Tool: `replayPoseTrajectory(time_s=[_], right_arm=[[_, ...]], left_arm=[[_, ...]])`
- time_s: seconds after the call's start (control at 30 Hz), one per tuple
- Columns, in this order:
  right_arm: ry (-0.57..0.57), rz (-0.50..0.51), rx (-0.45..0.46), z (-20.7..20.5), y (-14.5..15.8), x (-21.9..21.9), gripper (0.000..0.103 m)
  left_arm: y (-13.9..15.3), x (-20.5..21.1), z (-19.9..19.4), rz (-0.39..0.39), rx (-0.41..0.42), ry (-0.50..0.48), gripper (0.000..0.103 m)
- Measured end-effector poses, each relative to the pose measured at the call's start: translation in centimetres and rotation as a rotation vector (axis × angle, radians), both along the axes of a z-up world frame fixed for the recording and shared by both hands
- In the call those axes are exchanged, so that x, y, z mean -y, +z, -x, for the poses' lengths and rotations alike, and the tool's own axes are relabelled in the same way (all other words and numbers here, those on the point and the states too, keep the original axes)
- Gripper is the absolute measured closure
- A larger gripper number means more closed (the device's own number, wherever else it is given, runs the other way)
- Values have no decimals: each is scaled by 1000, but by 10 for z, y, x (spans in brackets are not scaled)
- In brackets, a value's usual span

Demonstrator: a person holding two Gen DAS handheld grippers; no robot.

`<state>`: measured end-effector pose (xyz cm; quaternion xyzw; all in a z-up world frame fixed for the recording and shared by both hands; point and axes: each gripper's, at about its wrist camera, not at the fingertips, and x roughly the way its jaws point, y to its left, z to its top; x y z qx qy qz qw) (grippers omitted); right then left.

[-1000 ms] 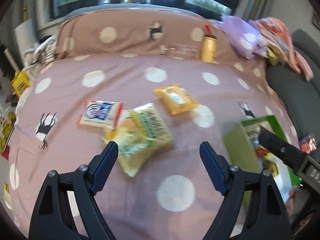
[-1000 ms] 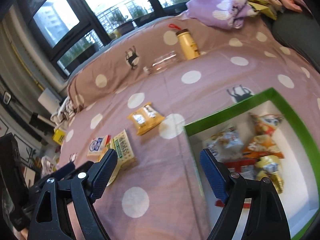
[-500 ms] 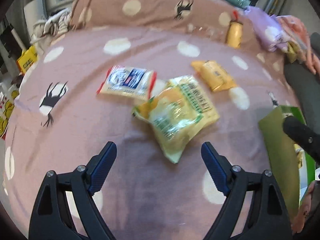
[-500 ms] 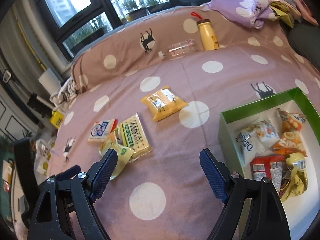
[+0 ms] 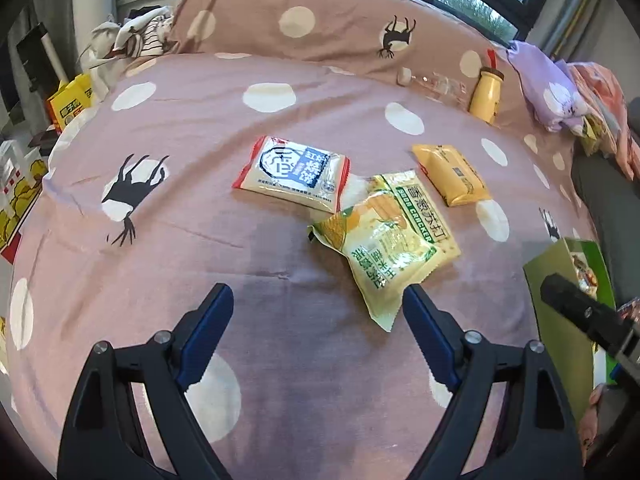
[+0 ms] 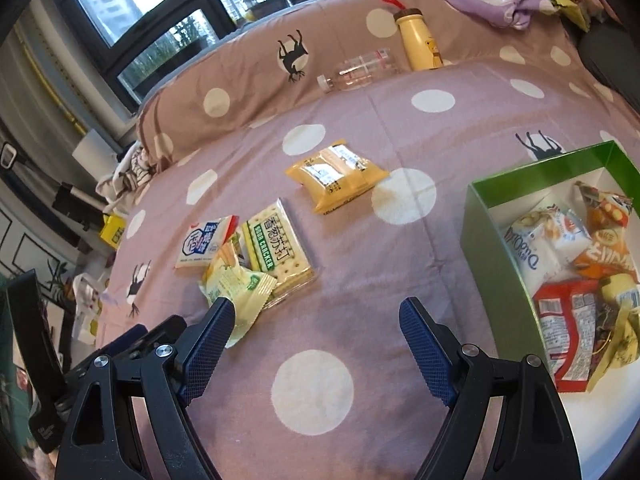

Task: Organize snacks
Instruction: 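Withdraw the right tool from the box toward the loose snacks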

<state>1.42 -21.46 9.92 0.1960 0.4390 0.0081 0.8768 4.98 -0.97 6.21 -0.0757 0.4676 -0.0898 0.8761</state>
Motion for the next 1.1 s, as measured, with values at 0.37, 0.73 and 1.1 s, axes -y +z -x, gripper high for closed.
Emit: replayPoseTrajectory(time_s=[0.37, 0.73, 1.1], right_arm=[[4, 27, -42, -2, -10, -8, 18], [-19, 75, -153, -9, -30, -13, 18], [-14, 85, -144, -6, -30, -19, 18]], left_arm=[[-3, 7, -2, 20, -54, -18, 16], [-8, 10, -2, 0, -89, -20, 16], [-1, 19, 4, -78, -35, -38, 16]])
